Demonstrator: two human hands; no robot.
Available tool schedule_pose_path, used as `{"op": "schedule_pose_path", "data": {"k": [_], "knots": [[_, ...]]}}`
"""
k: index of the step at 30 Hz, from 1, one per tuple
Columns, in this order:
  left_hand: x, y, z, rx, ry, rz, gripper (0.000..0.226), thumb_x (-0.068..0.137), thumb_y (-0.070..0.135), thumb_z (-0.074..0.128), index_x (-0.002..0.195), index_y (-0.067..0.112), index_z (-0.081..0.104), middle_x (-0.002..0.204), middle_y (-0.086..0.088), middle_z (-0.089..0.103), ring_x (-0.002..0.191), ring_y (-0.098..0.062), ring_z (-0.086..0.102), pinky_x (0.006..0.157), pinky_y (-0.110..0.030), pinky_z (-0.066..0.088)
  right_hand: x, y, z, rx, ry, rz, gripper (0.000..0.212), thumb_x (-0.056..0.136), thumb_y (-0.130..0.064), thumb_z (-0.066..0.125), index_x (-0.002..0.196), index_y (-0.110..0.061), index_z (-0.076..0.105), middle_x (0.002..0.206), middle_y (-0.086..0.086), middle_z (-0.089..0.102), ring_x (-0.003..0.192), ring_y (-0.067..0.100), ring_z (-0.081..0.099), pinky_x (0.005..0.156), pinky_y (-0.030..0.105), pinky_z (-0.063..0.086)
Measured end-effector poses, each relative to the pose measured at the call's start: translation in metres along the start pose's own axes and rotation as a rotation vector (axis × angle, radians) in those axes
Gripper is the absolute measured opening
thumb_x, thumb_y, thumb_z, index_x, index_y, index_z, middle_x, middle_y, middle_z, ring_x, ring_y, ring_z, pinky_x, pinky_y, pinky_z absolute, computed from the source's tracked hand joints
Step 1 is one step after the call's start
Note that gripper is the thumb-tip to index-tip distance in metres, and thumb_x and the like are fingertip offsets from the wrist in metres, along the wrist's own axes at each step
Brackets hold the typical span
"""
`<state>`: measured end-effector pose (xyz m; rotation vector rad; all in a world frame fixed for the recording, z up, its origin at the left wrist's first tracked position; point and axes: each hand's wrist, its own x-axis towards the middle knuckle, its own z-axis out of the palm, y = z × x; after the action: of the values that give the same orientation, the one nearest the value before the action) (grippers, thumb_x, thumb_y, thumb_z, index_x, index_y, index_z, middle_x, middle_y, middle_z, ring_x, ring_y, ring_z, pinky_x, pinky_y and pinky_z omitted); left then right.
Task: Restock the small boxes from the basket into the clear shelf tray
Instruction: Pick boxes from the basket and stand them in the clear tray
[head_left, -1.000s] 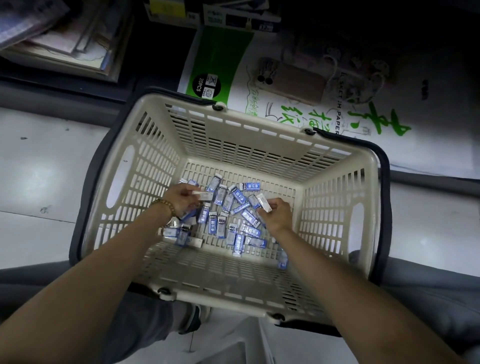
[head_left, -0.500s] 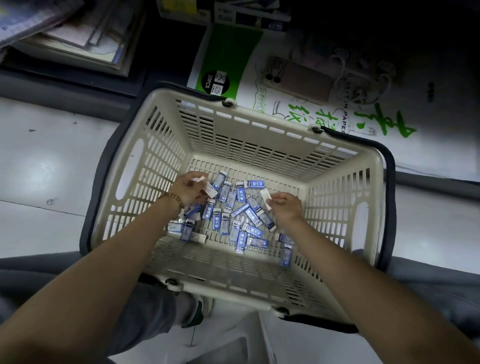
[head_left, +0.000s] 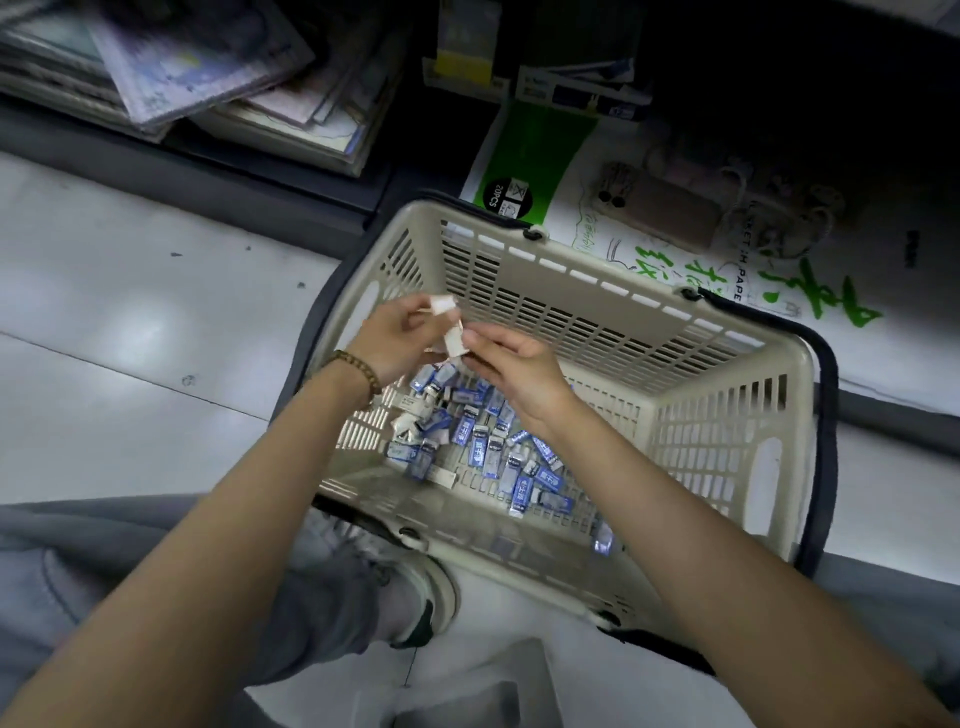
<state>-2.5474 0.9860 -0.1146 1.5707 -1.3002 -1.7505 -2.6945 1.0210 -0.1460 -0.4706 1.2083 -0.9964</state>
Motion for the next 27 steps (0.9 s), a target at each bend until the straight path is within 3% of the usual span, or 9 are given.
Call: {"op": "schedule_pose_path", "data": {"k": [2, 4, 8, 14, 16, 20, 23, 25, 27], "knots": [[-0.014, 0.004, -0.015, -0.013, 0.067, 0.063, 0.027, 0.092, 0.023, 0.053, 0.116, 0.011, 0.058, 0.1, 0.0, 0.07, 0.086, -0.006, 0.067, 0.07, -0.018, 0.056, 0.002, 0.014, 0.003, -0.051, 0.002, 0.027, 0.01, 0.087, -0.011, 0.063, 0.094, -0.009, 0.071, 0.089, 0.003, 0.074, 0.074, 0.007, 0.069, 0.071, 0.015, 0.055], [-0.026, 0.007, -0.034, -0.091, 0.149, 0.104, 0.026, 0.093, 0.025, 0.052, 0.114, 0.012, 0.058, 0.097, 0.003, 0.07, 0.086, -0.004, 0.068, 0.069, -0.018, 0.055, 0.007, 0.042, -0.003, -0.378, 0.039, 0.081, 0.022, 0.088, -0.014, 0.063, 0.105, -0.001, 0.069, 0.105, 0.014, 0.071, 0.078, 0.01, 0.067, 0.074, 0.018, 0.054], [-0.038, 0.008, -0.053, -0.314, 0.26, 0.098, 0.022, 0.094, 0.024, 0.051, 0.109, 0.009, 0.055, 0.088, 0.003, 0.069, 0.085, -0.013, 0.069, 0.069, -0.023, 0.057, 0.007, 0.117, -0.016, -0.971, -0.138, 0.349, 0.032, 0.089, -0.014, 0.063, 0.113, 0.006, 0.063, 0.121, 0.023, 0.062, 0.11, 0.029, 0.06, 0.098, 0.034, 0.045], [-0.032, 0.009, -0.054, -0.353, 0.264, 0.091, 0.013, 0.093, 0.028, 0.052, 0.098, 0.018, 0.059, 0.081, 0.009, 0.072, 0.091, -0.015, 0.068, 0.061, -0.017, 0.054, 0.004, 0.151, -0.012, -0.963, -0.059, 0.364, 0.034, 0.085, -0.014, 0.067, 0.117, -0.001, 0.059, 0.107, 0.01, 0.062, 0.103, 0.024, 0.058, 0.09, 0.026, 0.043], [-0.032, 0.008, -0.054, -0.326, 0.268, 0.099, 0.013, 0.093, 0.029, 0.052, 0.098, 0.019, 0.06, 0.084, 0.009, 0.071, 0.091, -0.015, 0.068, 0.061, -0.017, 0.054, 0.005, 0.15, -0.012, -0.955, -0.04, 0.369, 0.029, 0.083, -0.012, 0.07, 0.109, 0.0, 0.063, 0.088, 0.003, 0.06, 0.091, 0.018, 0.056, 0.088, 0.028, 0.045], [-0.032, 0.008, -0.053, -0.253, 0.258, 0.098, 0.02, 0.093, 0.029, 0.052, 0.105, 0.013, 0.058, 0.085, 0.006, 0.071, 0.079, -0.008, 0.068, 0.059, -0.017, 0.053, 0.004, 0.145, -0.015, -0.911, -0.023, 0.403, 0.01, 0.08, -0.008, 0.073, 0.084, -0.011, 0.064, 0.089, 0.007, 0.063, 0.088, 0.019, 0.058, 0.084, 0.028, 0.048], [-0.032, 0.009, -0.052, -0.205, 0.238, 0.085, 0.02, 0.094, 0.03, 0.05, 0.104, 0.014, 0.056, 0.082, 0.007, 0.073, 0.069, -0.004, 0.067, 0.056, -0.017, 0.053, -0.004, 0.133, -0.019, -0.866, -0.034, 0.424, 0.024, 0.079, -0.001, 0.071, 0.069, -0.017, 0.056, 0.079, 0.004, 0.06, 0.085, 0.019, 0.057, 0.077, 0.026, 0.047], [-0.03, 0.012, -0.047, -0.17, 0.22, 0.073, 0.021, 0.094, 0.032, 0.049, 0.104, 0.014, 0.055, 0.083, 0.005, 0.071, 0.066, -0.003, 0.065, 0.055, -0.018, 0.053, -0.011, 0.112, -0.022, -0.833, -0.057, 0.419, 0.012, 0.082, 0.002, 0.068, 0.084, -0.01, 0.063, 0.093, 0.01, 0.064, 0.088, 0.02, 0.058, 0.077, 0.027, 0.05], [-0.03, 0.023, -0.034, -0.208, 0.183, 0.025, 0.024, 0.095, 0.03, 0.048, 0.109, 0.012, 0.054, 0.081, 0.002, 0.065, 0.06, -0.003, 0.064, 0.052, -0.018, 0.053, -0.021, 0.077, -0.027, -0.826, -0.102, 0.377, 0.029, 0.087, -0.002, 0.063, 0.116, -0.003, 0.061, 0.104, 0.013, 0.063, 0.088, 0.02, 0.06, 0.081, 0.029, 0.049]]}}
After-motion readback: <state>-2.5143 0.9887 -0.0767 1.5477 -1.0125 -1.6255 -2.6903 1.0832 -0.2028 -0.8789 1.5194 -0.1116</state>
